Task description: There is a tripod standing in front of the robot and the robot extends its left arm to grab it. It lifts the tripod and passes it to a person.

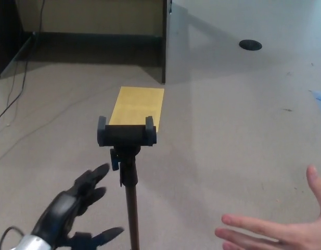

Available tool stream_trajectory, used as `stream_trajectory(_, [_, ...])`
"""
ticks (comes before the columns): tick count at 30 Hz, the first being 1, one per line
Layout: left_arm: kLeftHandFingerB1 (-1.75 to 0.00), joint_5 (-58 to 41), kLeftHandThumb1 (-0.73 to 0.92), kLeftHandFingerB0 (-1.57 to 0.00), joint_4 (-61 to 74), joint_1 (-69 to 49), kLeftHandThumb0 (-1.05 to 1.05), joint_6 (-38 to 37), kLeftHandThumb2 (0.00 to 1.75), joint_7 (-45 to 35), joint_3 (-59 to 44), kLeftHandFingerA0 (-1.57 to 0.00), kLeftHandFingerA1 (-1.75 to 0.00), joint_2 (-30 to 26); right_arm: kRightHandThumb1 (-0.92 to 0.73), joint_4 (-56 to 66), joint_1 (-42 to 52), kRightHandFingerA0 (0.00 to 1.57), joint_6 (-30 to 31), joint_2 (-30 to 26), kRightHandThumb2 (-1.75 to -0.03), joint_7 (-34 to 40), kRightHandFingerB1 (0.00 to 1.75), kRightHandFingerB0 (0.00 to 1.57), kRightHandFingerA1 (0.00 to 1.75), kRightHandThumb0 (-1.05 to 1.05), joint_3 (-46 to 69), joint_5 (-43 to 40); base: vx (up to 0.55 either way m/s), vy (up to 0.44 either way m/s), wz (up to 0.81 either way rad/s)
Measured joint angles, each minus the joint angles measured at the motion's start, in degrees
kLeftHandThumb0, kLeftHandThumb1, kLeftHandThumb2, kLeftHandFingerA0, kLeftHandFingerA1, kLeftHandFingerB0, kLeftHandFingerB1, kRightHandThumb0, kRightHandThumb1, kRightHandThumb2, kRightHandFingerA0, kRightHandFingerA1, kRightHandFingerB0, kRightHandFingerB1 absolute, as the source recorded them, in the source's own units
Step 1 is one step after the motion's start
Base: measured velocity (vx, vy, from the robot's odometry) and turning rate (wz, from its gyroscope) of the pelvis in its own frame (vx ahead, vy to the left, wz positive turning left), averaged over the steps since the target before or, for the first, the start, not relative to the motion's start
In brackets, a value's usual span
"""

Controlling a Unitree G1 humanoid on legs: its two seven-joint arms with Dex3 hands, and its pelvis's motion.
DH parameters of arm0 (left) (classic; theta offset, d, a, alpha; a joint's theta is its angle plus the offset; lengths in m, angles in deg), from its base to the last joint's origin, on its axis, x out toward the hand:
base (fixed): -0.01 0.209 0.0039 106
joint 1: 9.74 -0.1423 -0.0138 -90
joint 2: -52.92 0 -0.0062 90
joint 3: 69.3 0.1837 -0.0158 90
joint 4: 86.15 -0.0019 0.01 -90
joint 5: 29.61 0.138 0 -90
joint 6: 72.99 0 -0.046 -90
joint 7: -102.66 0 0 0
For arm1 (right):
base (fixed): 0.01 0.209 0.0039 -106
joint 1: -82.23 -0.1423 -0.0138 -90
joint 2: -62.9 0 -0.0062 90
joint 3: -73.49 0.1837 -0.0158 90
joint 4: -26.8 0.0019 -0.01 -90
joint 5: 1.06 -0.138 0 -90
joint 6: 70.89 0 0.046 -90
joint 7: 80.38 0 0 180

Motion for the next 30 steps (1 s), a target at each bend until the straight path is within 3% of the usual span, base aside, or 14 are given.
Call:
stream_trajectory(2, [-0.14, -0.02, 0.34, 0.0, -0.07, 0.93, -0.55, 0.95, 0.73, -0.2, 0.64, -0.03, -0.42, 0.59, -0.69, 0.09, 0.0, 0.71, -0.03, 0.0, -0.62, 0.0, 0.38, 0.54, 0.43, -0.42, 0.01, -0.01, 0.0, 0.0, 0.0])
stream_trajectory(3, [-0.09, 0.0, 0.38, -0.07, -0.22, 1.44, -0.59, 1.32, 0.75, -0.26, 1.05, 0.0, -0.39, 1.0, -0.69, 0.13, 0.01, 0.7, -0.03, 0.0, -0.61, 0.0, 0.38, 0.55, 0.43, -0.41, 0.02, -0.01, 0.0, 0.0, 0.0])
stream_trajectory(6, [-0.13, 0.2, 0.35, 0.0, -0.27, 2.16, -0.57, 2.34, 0.74, -0.29, 2.04, -0.03, -0.39, 2.34, -0.69, 0.11, -0.08, 0.68, -0.11, 0.0, -0.61, 0.0, 0.38, 0.55, 0.42, -0.41, 0.03, -0.01, 0.0, 0.0, 0.0])
stream_trajectory(12, [-0.13, 0.91, 0.36, 0.0, -0.46, 3.54, -0.58, 4.3, 0.74, -0.16, 3.33, -0.05, -0.39, 4.02, -0.69, -0.04, -0.62, 0.67, -0.15, 0.01, -0.61, -0.01, 0.38, 0.55, 0.42, -0.4, 0.0, 0.0, 0.0, 0.0, 0.0])
stream_trajectory(13, [-0.1, 0.96, 0.38, -0.08, -0.55, 3.66, -0.58, 4.42, 0.74, -0.12, 3.42, 0.0, -0.41, 4.2, -0.69, -0.09, -0.69, 0.66, -0.21, 0.01, -0.61, -0.01, 0.38, 0.54, 0.41, -0.41, -0.02, 0.01, 0.0, 0.0, 0.0])
stream_trajectory(15, [-0.08, 0.99, 0.38, -0.07, -0.99, 4.16, -0.58, 4.81, 0.73, 0.04, 3.48, 0.0, -0.4, 4.76, -0.69, -0.18, -0.8, 0.66, -0.28, 0.01, -0.61, -0.03, 0.38, 0.54, 0.42, -0.41, -0.01, -0.01, 0.0, 0.0, 0.0])
stream_trajectory(16, [-0.18, 0.99, 0.43, 0.0, -1.14, 4.37, -0.6, 4.95, 0.54, 0.13, 3.5, -0.11, -0.35, 4.99, -0.7, -0.23, -0.85, 0.65, -0.34, 0.01, -0.61, -0.03, 0.38, 0.54, 0.41, -0.41, -0.01, -0.02, 0.0, 0.0, 0.0])
stream_trajectory(17, [-0.14, 1.02, 0.36, 0.0, -1.26, 4.56, -0.58, 5.03, 0.74, 0.22, 3.56, -0.03, -0.41, 5.18, -0.7, -0.3, -0.92, 0.65, -0.39, 0.01, -0.61, -0.04, 0.38, 0.54, 0.41, -0.41, -0.01, -0.03, 0.0, 0.0, 0.0])
stream_trajectory(18, [-0.1, 1.13, 0.4, -0.08, -1.47, 4.85, -0.63, 5.11, 0.77, 0.36, 3.67, 0.0, -0.41, 5.37, -0.7, -0.48, -1.05, 0.66, -0.44, 0.01, -0.61, -0.05, 0.38, 0.54, 0.42, -0.41, -0.02, -0.02, 0.0, 0.0, 0.0])
stream_trajectory(26, [-0.13, 2.29, 0.39, -0.06, -5.14, 6.2, -0.61, 5.11, 0.76, 1.57, 4.69, -0.07, -0.44, 6.11, -0.7, -0.66, -1.37, 0.68, -0.58, 0.06, -0.61, -0.08, 0.38, 0.54, 0.42, -0.42, -0.1, 0.01, 0.0, 0.0, 0.0])
stream_trajectory(27, [-0.2, 2.37, 0.47, 0.0, -5.42, 6.35, -0.6, 5.11, 0.53, 1.61, 4.69, -0.14, -0.35, 6.14, -0.69, -0.55, -1.37, 0.68, -0.58, 0.06, -0.61, -0.08, 0.38, 0.54, 0.42, -0.41, -0.12, 0.02, 0.0, 0.0, 0.0])
stream_trajectory(29, [-0.16, 2.7, 0.36, -0.01, -6.03, 6.8, -0.57, 5.1, 0.74, 1.75, 4.68, -0.1, -0.45, 6.12, -0.69, -0.36, -1.38, 0.67, -0.58, 0.09, -0.61, -0.08, 0.38, 0.53, 0.42, -0.41, -0.11, 0.01, 0.0, 0.0, 0.0])
stream_trajectory(30, [-0.16, 2.85, 0.36, -0.01, -6.23, 6.95, -0.57, 5.1, 0.74, 1.84, 4.65, -0.1, -0.45, 6.12, -0.69, -0.29, -1.38, 0.67, -0.57, 0.12, -0.61, -0.09, 0.38, 0.53, 0.42, -0.41, -0.11, 0.0, 0.0, 0.0, 0.0])
